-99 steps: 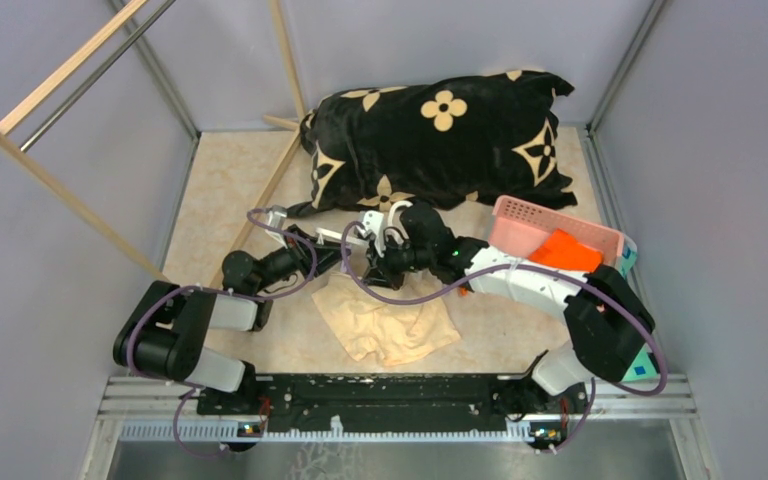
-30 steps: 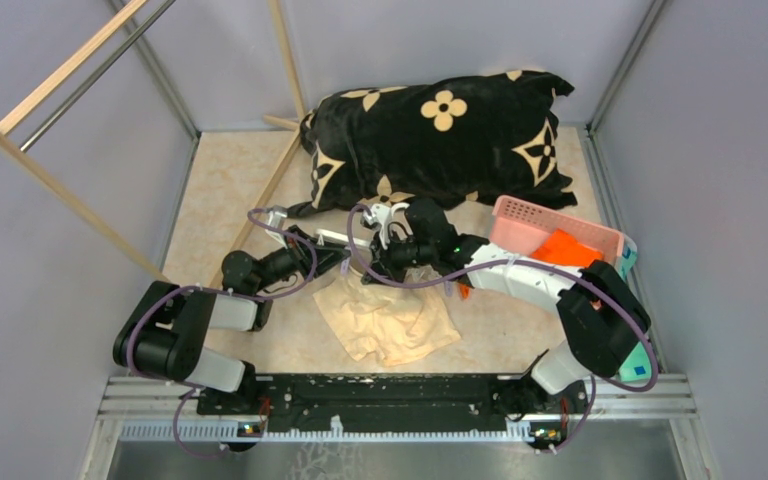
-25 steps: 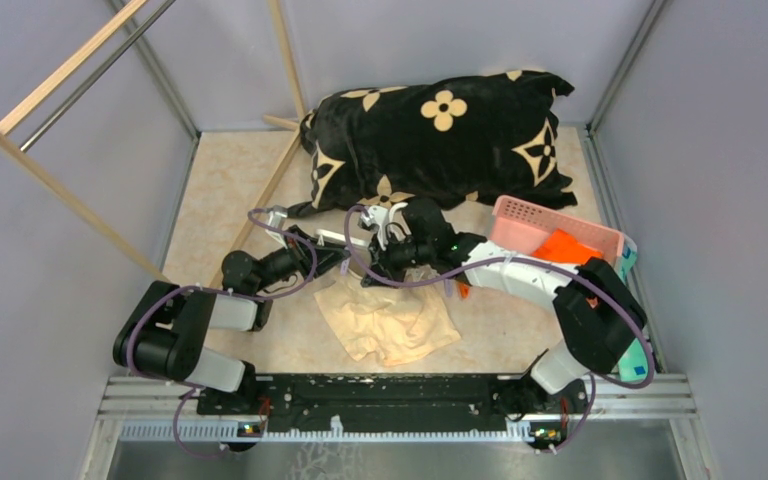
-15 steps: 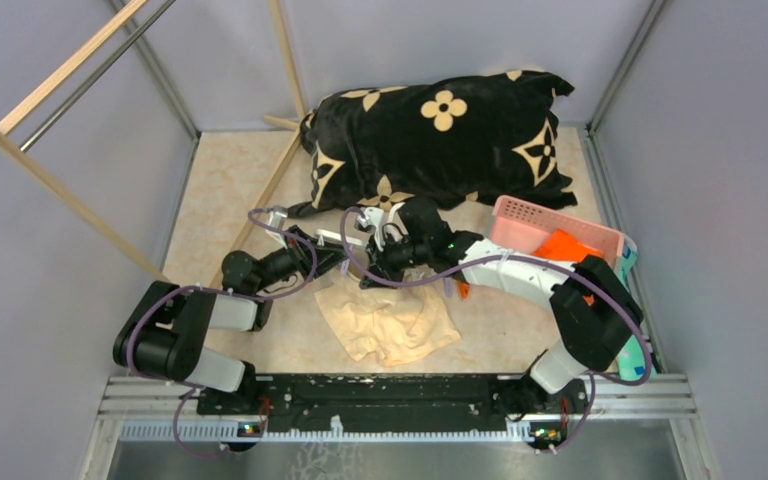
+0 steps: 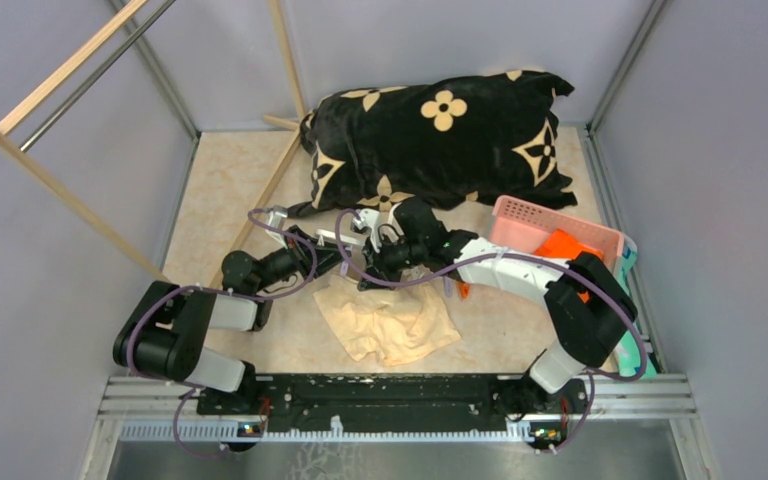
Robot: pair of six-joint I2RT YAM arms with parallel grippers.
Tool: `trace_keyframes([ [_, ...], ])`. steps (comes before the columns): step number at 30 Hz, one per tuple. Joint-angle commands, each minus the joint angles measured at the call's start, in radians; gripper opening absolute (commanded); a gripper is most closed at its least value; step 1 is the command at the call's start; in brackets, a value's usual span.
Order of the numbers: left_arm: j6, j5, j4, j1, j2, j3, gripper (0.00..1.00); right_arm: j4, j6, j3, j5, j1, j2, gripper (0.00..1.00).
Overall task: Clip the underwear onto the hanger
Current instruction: Clamp the underwear onto the hanger.
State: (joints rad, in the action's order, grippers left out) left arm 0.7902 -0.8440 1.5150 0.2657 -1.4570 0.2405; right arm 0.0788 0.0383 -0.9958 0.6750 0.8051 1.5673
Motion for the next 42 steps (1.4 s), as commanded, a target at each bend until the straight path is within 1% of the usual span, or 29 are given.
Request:
trace_keyframes([
  [1,0.014,-0.028,0.275,-0.002,0.004,0.022,0.0,-0.028,0.022,-0.055,0.009,0.009,0.005,0.0],
  [21,0.016,-0.036,0.275,-0.002,0.004,0.023,0.0,-0.084,-0.004,-0.028,-0.026,0.004,-0.037,0.0],
  [33,0.016,-0.038,0.275,-0.002,0.002,0.023,0.0,-0.155,-0.038,0.021,-0.019,-0.015,-0.092,0.0],
  [37,0.015,-0.037,0.275,-0.002,0.003,0.022,0.0,-0.153,-0.04,0.024,-0.016,-0.018,-0.098,0.0],
  [42,0.018,-0.037,0.275,-0.002,0.002,0.026,0.0,-0.105,-0.02,0.007,-0.003,-0.018,-0.077,0.0],
])
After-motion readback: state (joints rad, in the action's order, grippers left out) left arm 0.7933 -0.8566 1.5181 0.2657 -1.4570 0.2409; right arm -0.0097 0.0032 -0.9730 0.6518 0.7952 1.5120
